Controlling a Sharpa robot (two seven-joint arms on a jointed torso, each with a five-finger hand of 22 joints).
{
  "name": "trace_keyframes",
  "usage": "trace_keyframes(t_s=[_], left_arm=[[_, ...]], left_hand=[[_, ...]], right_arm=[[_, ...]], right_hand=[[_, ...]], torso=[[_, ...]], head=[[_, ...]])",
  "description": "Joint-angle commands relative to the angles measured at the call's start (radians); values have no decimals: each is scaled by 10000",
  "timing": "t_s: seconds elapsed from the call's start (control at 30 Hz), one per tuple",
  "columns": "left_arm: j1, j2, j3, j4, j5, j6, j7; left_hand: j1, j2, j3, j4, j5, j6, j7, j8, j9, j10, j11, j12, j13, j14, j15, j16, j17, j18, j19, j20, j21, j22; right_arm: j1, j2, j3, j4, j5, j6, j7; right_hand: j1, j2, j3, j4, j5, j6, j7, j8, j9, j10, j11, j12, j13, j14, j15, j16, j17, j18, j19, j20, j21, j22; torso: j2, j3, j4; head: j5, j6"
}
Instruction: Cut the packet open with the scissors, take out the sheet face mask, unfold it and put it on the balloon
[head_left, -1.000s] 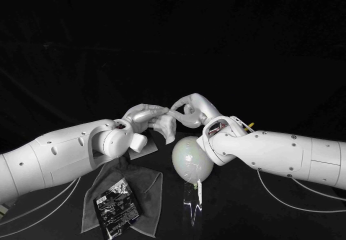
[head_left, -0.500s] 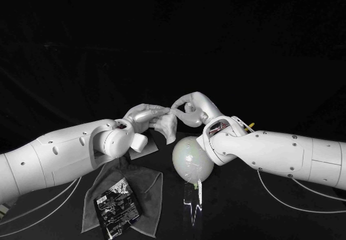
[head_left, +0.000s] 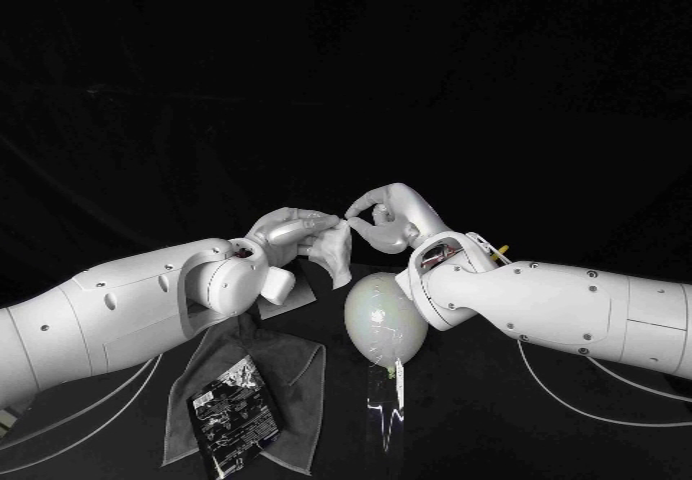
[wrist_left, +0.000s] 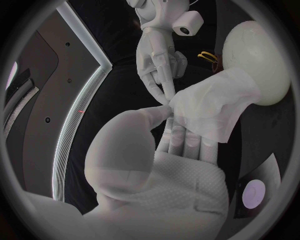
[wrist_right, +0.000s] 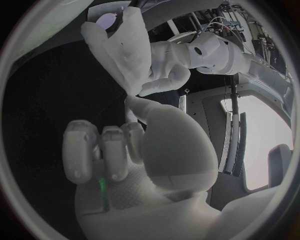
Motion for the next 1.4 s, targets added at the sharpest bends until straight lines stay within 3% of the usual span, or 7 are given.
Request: trace_keyframes(t_s=[0.03, 0.47, 0.53, 0.67, 0.83, 1.1, 1.4], left_arm=[[12, 10, 18, 21, -19, 71, 162], [12, -21, 18, -17, 17, 56, 181], [11, -16, 18, -18, 57, 62, 197], [11, -13, 17, -20, 180, 80, 237], [11, -5, 15, -32, 315, 173, 255], [-8, 22, 7, -54, 412, 280, 241], [-41, 19, 4, -61, 482, 272, 214]], left_hand=[[17, 14, 332, -302, 39, 53, -7, 132, 280, 55, 7, -2, 5, -10, -53, 48, 9, 123, 40, -15, 52, 8], [-1, 12, 356, -297, 39, 54, -5, 139, 289, 60, 10, -3, 5, -10, -51, 48, 20, 119, 37, -15, 61, 13], [-37, 24, 391, -275, 38, 48, 0, 145, 302, 62, 16, -6, 4, -13, -45, 45, 37, 113, 28, -11, 70, 17], [-202, 67, 377, -161, 30, 2, 14, 143, 333, 53, 36, -26, 0, -39, -20, 33, 88, 100, -16, 21, 74, 18], [-431, 275, 156, 28, 22, -79, 26, 120, 367, 14, 60, -79, -8, -103, 8, 5, 171, 103, -94, 90, 19, -18], [-628, 534, -184, 184, 23, -182, 59, 63, 380, -60, 102, -165, -12, -225, 53, -62, 264, 116, -192, 189, -113, -102], [-723, 592, -297, 269, 26, -264, 87, -2, 368, -150, 133, -235, -16, -316, 87, -123, 316, 124, -248, 248, -210, -161]], right_arm=[[-5, -60, 4, 91, -227, -200, -153], [-13, -450, 4, 450, 50, -484, 287], [-13, -438, 4, 434, 283, -518, 523], [-13, -343, 4, 370, 489, -395, 772], [-13, -139, 4, 210, 414, 131, 669], [-13, 20, 5, 30, 195, 572, 436], [-13, 33, 5, 1, 122, 678, 343]], right_hand=[[-139, -77, 77, 2, 22, 260, -66, 395, 451, 577, -85, 75, 1511, 1023, -83, 51, 2628, -91, 214, -16, 50, 2162], [-522, -59, 493, -57, 20, 14, -84, 652, 1028, 510, -116, -208, 1349, 1023, -123, 51, 2628, -60, 135, -79, -52, 2118], [-734, -42, 478, 113, 10, -289, -2, 517, 1050, 462, -46, -321, 1281, 1009, -89, 40, 2586, -33, 54, -67, -174, 2076], [-1633, -669, -297, 669, 27, -1228, 390, -124, 823, 390, 279, -477, 1191, 933, 168, -18, 2377, -10, -67, 66, -353, 2015], [-1686, -933, -791, 771, 16, -1558, 613, -560, 613, 294, 482, -633, 1113, 861, 368, -71, 2196, 42, -249, 241, -615, 1929], [-1530, -1002, -1075, 775, 16, -1542, 665, -761, 492, 221, 546, -739, 1063, 810, 436, -105, 2082, 82, -350, 341, -753, 1885], [-1340, -973, -1187, 733, 18, -1465, 667, -854, 429, 199, 552, -754, 1065, 800, 448, -110, 2066, 90, -354, 390, -751, 1887]], torso=[[1, -1, 7], [-7, 0, -14], [-6, 2, -10], [4, 9, 4], [8, 1, 5], [6, -12, 15], [-3, -1, -2]], head=[[-11, 2], [12, -7], [16, 1], [-2, 17], [-14, 14], [-26, 4], [-2, 2]])
